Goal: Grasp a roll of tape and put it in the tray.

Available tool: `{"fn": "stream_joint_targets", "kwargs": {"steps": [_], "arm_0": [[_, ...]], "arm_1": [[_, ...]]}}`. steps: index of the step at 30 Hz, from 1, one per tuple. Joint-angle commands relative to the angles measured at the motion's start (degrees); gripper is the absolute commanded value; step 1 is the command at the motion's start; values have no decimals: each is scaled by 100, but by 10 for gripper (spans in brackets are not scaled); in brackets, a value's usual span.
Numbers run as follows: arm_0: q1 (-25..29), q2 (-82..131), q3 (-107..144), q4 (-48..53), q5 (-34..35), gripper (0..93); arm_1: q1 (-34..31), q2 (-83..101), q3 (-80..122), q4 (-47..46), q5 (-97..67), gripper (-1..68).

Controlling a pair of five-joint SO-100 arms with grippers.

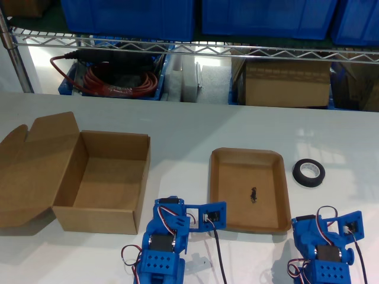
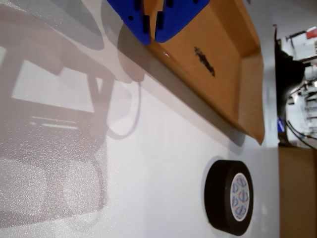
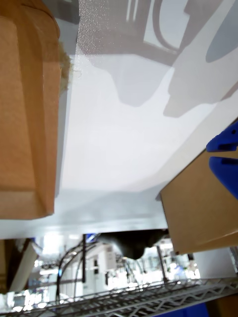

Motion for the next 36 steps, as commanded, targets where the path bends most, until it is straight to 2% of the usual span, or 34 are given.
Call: {"fn": "stream_joint_targets", "kwargs": {"steps": [1, 14, 15, 17, 19, 22, 25, 28, 32, 36], "arm_0": [[-79, 62, 185, -79, -9, 2], [-79, 62, 185, -79, -9, 2], [-79, 62, 185, -79, -9, 2], [-79, 62, 185, -79, -9, 2], [-79, 62, 185, -79, -9, 2], [-79, 62, 185, -79, -9, 2], [-79, 62, 185, -79, -9, 2], [-79, 62, 185, -79, -9, 2], [-79, 62, 185, -79, -9, 2], [-79, 62, 185, -79, -9, 2]], "arm_1": [[9, 53, -53, 18, 26, 0], [18, 53, -62, 18, 53, 1], [18, 53, -62, 18, 44, 19], [18, 53, -105, 105, -26, 233], [229, -176, -589, 299, 44, 310], [589, -2399, -2470, 642, 193, 350], [756, -5212, -4860, 1090, 352, 325], [879, -7356, -6688, 1107, 606, 324], [976, -9272, -8297, 1239, 729, 325], [976, -10292, -8956, 1151, 756, 324]]}}
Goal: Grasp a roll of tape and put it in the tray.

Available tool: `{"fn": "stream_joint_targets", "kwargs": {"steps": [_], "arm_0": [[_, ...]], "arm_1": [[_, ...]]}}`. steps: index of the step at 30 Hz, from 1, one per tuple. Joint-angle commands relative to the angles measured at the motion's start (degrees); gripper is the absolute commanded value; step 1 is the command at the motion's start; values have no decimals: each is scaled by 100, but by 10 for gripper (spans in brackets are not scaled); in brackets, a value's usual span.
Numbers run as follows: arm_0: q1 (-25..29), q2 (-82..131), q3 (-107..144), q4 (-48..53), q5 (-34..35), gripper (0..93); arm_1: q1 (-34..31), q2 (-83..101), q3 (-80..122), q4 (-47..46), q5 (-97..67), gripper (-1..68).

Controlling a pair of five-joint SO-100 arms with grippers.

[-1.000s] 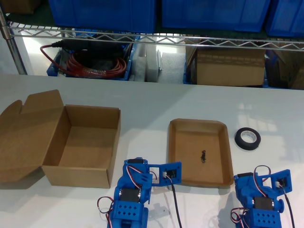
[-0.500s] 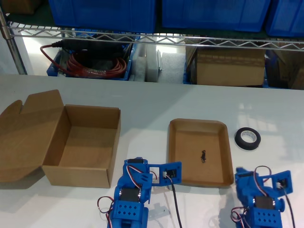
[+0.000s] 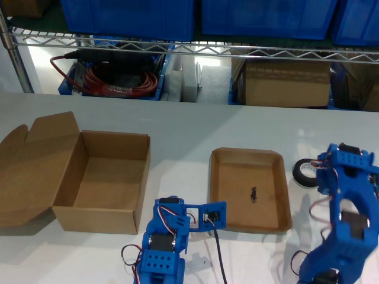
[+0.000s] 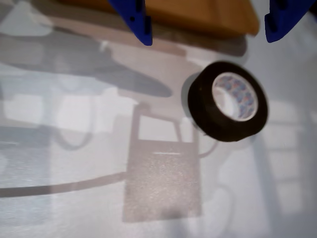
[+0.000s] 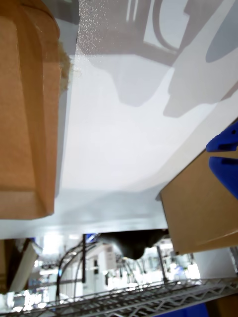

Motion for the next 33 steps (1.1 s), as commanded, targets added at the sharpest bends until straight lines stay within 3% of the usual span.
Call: {"fn": "stream_joint_targets", "kwargs": {"steps": [1, 21, 26, 29, 33], "arm_0": [[-79, 62, 185, -79, -9, 2], [-79, 62, 185, -79, -9, 2], [-79, 62, 185, -79, -9, 2], [-79, 62, 185, -79, -9, 2], [-79, 62, 185, -79, -9, 2]], "arm_1": [[-53, -712, -782, -44, -9, 324], [-237, -2408, -2162, -70, 26, 281], [-132, -2760, -2628, -88, 202, 177], [-35, -3015, -3006, -97, 378, 2], [53, -3129, -3138, -123, 510, 0]]}}
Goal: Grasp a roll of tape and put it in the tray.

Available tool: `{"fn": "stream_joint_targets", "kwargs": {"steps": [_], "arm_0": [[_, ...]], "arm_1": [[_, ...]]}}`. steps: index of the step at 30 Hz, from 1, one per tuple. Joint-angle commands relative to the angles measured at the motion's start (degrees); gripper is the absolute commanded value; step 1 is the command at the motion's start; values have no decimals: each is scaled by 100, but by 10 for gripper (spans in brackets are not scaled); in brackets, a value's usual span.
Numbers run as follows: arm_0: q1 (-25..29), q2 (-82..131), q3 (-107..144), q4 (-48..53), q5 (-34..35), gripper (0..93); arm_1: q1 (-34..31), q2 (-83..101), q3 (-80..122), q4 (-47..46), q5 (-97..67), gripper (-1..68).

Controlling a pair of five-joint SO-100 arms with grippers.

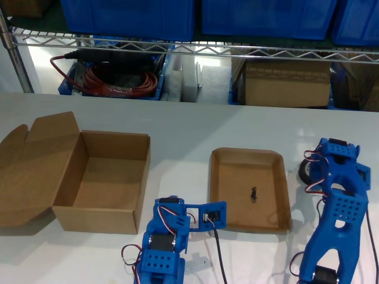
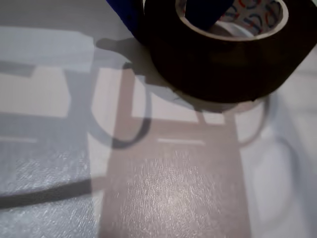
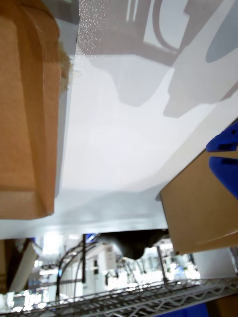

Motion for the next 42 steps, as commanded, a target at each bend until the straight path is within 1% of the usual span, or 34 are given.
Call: {"fn": "stream_joint_targets", "kwargs": {"steps": [1, 6, 10, 14, 16, 20, 22, 30, 36, 38, 40, 42], "arm_0": [[-79, 62, 185, -79, -9, 2], [-79, 62, 185, -79, -9, 2], [-79, 62, 185, -79, -9, 2], [-79, 62, 185, -79, -9, 2], [-79, 62, 185, -79, -9, 2], [-79, 62, 185, -79, -9, 2], [-79, 62, 185, -79, -9, 2], [-79, 62, 185, -79, -9, 2], [-79, 62, 185, -79, -9, 2], [-79, 62, 185, -79, -9, 2], [-79, 62, 185, -79, -9, 2], [-79, 62, 185, -79, -9, 2]], "arm_1": [[35, 18, -281, -53, 62, 0], [-9, 369, -105, -44, 62, 0], [-360, 1591, 659, -229, 53, 0], [-1248, 3094, 1354, -26, 70, 0], [-1784, 3612, 1485, 316, 35, 0], [-2769, 4069, 1907, 817, 35, 0], [-3050, 4017, 2232, 870, -9, 0], [-3182, 3006, 2320, 993, -272, 0], [-3243, 2795, 2329, 1002, -404, 1], [-3243, 2813, 2373, 1002, -457, 11], [-3270, 2830, 2426, 1002, -501, 73], [-3296, 2830, 2479, 1002, -571, 164]]}}
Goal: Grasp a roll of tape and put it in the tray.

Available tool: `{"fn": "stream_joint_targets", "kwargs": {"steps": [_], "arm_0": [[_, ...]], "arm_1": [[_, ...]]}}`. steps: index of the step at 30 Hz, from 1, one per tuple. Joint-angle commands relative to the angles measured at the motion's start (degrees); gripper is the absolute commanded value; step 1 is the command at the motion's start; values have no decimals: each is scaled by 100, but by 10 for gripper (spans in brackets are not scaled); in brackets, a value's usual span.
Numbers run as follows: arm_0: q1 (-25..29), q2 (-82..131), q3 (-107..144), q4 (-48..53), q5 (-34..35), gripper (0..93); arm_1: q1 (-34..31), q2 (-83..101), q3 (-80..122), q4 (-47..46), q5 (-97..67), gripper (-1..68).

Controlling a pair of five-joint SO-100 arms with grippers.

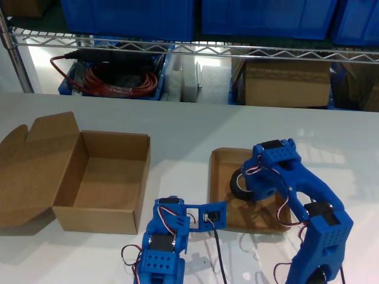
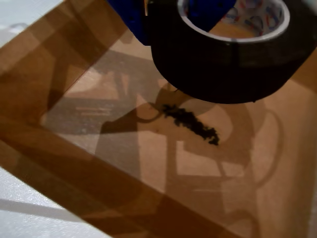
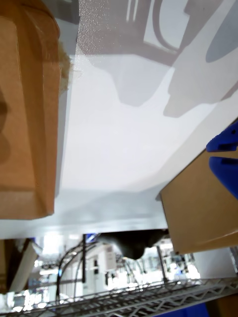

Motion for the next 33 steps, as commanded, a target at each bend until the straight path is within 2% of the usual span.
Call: {"fn": "stream_joint_targets", "kwargs": {"steps": [1, 4, 8, 10, 12, 14, 18, 22, 24, 27, 33], "arm_0": [[-79, 62, 185, -79, -9, 2], [-79, 62, 185, -79, -9, 2], [-79, 62, 185, -79, -9, 2], [-79, 62, 185, -79, -9, 2], [-79, 62, 185, -79, -9, 2], [-79, 62, 185, -79, -9, 2], [-79, 62, 185, -79, -9, 2], [-79, 62, 185, -79, -9, 2], [-79, 62, 185, -79, -9, 2], [-79, 62, 185, -79, -9, 2], [-79, 62, 185, -79, -9, 2]], "arm_1": [[-88, 79, -9, 9, -88, 187], [-88, 79, -9, -18, -97, 233], [-26, 158, -9, -79, -105, 232], [193, 369, -9, -369, -105, 205], [642, 914, 167, -879, -123, 144], [1213, 1854, 826, -1731, -149, 2], [2127, 4166, 3480, -3560, -343, 1], [2408, 6117, 6258, -4553, -809, 1], [2355, 7119, 7269, -4509, -949, 1], [2329, 8367, 8042, -3823, -993, 1], [2391, 9404, 8525, -3199, -967, 1]]}}
